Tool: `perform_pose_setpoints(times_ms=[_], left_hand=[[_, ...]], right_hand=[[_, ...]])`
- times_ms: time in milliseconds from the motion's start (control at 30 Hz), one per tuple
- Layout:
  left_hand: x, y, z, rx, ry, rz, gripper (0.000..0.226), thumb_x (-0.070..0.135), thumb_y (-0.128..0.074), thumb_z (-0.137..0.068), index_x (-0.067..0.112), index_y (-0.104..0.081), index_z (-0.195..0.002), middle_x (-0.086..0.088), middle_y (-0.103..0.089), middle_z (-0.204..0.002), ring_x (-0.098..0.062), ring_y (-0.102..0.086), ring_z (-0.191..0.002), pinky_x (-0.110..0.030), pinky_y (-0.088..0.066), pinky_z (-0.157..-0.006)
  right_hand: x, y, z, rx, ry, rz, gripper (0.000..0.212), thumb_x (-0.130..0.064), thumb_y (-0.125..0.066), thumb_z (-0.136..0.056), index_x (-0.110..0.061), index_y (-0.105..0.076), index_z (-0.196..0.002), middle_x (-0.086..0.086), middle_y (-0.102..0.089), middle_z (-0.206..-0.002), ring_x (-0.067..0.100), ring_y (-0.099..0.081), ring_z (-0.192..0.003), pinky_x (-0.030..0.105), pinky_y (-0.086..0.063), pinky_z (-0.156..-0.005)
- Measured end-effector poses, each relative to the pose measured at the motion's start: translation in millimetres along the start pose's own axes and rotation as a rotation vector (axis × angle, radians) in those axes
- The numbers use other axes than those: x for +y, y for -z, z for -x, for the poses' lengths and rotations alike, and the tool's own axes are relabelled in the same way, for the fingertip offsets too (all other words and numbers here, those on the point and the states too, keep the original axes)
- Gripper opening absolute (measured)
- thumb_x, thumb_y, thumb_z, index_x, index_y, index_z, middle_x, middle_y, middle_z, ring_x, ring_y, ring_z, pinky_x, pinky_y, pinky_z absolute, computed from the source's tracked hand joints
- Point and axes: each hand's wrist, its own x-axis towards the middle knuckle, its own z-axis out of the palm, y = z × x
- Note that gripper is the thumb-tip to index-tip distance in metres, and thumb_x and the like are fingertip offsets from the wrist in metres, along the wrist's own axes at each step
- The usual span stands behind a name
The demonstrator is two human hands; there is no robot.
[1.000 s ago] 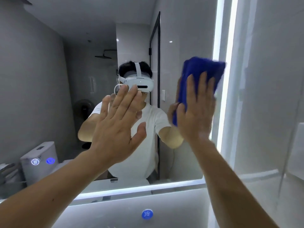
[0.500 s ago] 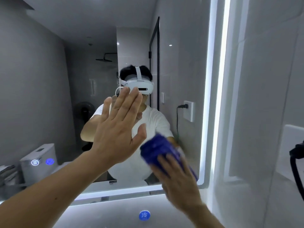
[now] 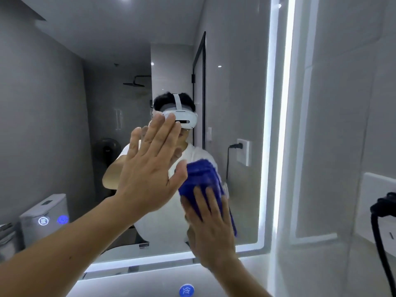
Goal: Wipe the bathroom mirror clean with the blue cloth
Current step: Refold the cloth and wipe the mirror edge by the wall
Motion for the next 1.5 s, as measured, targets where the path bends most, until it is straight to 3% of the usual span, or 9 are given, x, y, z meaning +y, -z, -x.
perform_pose_setpoints(times_ms=[167, 267, 367, 700, 867, 967, 1167, 1300, 1500], left_hand=[[-1.7, 8.3, -3.6, -0.008, -0.017, -0.011, 0.069, 0.050, -0.016, -0.100, 0.013, -0.014, -0.157, -0.002, -0.005, -0.166, -0.017, 0.002, -0.153, -0.050, -0.003, -0.123], [-2.6, 14.3, -11.2, -0.015, -0.018, -0.017, 0.069, 0.048, -0.020, -0.098, 0.013, -0.015, -0.157, 0.000, -0.003, -0.166, -0.014, 0.006, -0.153, -0.049, 0.000, -0.123], [-1.5, 17.1, -19.2, -0.014, -0.023, -0.023, 0.070, 0.049, -0.021, -0.098, 0.015, -0.012, -0.158, 0.001, 0.000, -0.166, -0.014, 0.008, -0.152, -0.050, -0.001, -0.123], [-15.1, 26.3, -31.8, 0.024, -0.054, -0.069, 0.068, 0.047, -0.024, -0.099, 0.014, -0.013, -0.158, 0.000, -0.001, -0.166, -0.015, 0.006, -0.152, -0.046, 0.000, -0.122], [-8.8, 33.0, -46.8, 0.076, -0.026, -0.036, 0.068, 0.046, -0.023, -0.099, 0.013, -0.015, -0.157, -0.001, -0.006, -0.166, -0.013, 0.006, -0.152, -0.044, 0.000, -0.122], [-3.1, 36.1, -53.1, 0.079, -0.034, -0.028, 0.069, 0.048, -0.020, -0.098, 0.013, -0.011, -0.157, -0.001, -0.002, -0.166, -0.014, 0.007, -0.152, -0.048, -0.002, -0.122], [-6.7, 47.0, -61.8, 0.012, -0.031, -0.102, 0.069, 0.048, -0.008, -0.096, 0.017, -0.002, -0.158, 0.001, 0.014, -0.165, -0.012, 0.020, -0.150, -0.048, 0.003, -0.123], [-9.8, 57.0, -77.6, 0.016, -0.043, -0.082, 0.069, 0.051, -0.005, -0.095, 0.020, 0.007, -0.155, 0.004, 0.017, -0.164, -0.009, 0.023, -0.148, -0.047, 0.004, -0.123], [-25.6, 68.2, -100.7, 0.032, -0.098, -0.130, 0.068, 0.054, -0.004, -0.094, 0.023, 0.013, -0.152, 0.006, 0.019, -0.163, -0.009, 0.025, -0.147, -0.046, 0.006, -0.123]], right_hand=[[19.5, -10.4, 63.3, -0.153, 0.212, 0.089, 0.055, -0.025, -0.033, -0.099, -0.032, -0.024, -0.152, -0.001, -0.022, -0.160, 0.024, -0.018, -0.148, 0.051, -0.042, -0.104], [52.8, 9.5, 27.0, 0.016, -0.072, 0.064, 0.053, -0.026, -0.041, -0.097, -0.029, -0.031, -0.149, 0.006, -0.030, -0.156, 0.030, -0.021, -0.146, 0.055, -0.026, -0.114], [94.0, 34.6, -22.9, 0.148, -0.364, 0.033, 0.048, -0.036, -0.026, -0.104, -0.016, -0.036, -0.147, 0.015, -0.033, -0.154, 0.037, -0.026, -0.143, 0.058, -0.021, -0.115], [112.4, 83.6, -164.6, 0.224, -0.523, -0.102, 0.068, -0.021, -0.036, -0.086, -0.014, -0.023, -0.153, 0.014, -0.015, -0.160, 0.037, -0.008, -0.148, 0.057, -0.018, -0.115], [37.3, 67.8, -177.5, 0.208, -0.239, -0.062, 0.069, -0.029, -0.037, -0.093, -0.017, -0.009, -0.155, 0.009, 0.000, -0.163, 0.029, 0.003, -0.149, 0.053, -0.011, -0.118], [1.6, 44.5, -132.4, 0.139, -0.054, -0.087, 0.082, -0.030, -0.056, -0.091, -0.022, -0.007, -0.156, 0.004, 0.002, -0.163, 0.025, 0.000, -0.150, 0.048, -0.010, -0.118], [42.0, 26.1, -45.1, 0.023, 0.042, 0.066, 0.082, -0.032, -0.057, -0.084, -0.029, -0.015, -0.154, 0.003, -0.005, -0.163, 0.026, -0.011, -0.149, 0.048, -0.009, -0.120], [86.1, 49.8, -88.7, 0.127, -0.223, -0.009, 0.067, -0.031, -0.047, -0.092, -0.022, -0.019, -0.153, 0.008, -0.011, -0.162, 0.032, -0.012, -0.148, 0.058, -0.026, -0.113], [131.4, 97.2, -192.3, 0.216, -0.546, -0.024, 0.067, -0.024, -0.037, -0.088, -0.015, -0.023, -0.153, 0.017, -0.017, -0.159, 0.039, -0.012, -0.147, 0.057, -0.025, -0.113]])
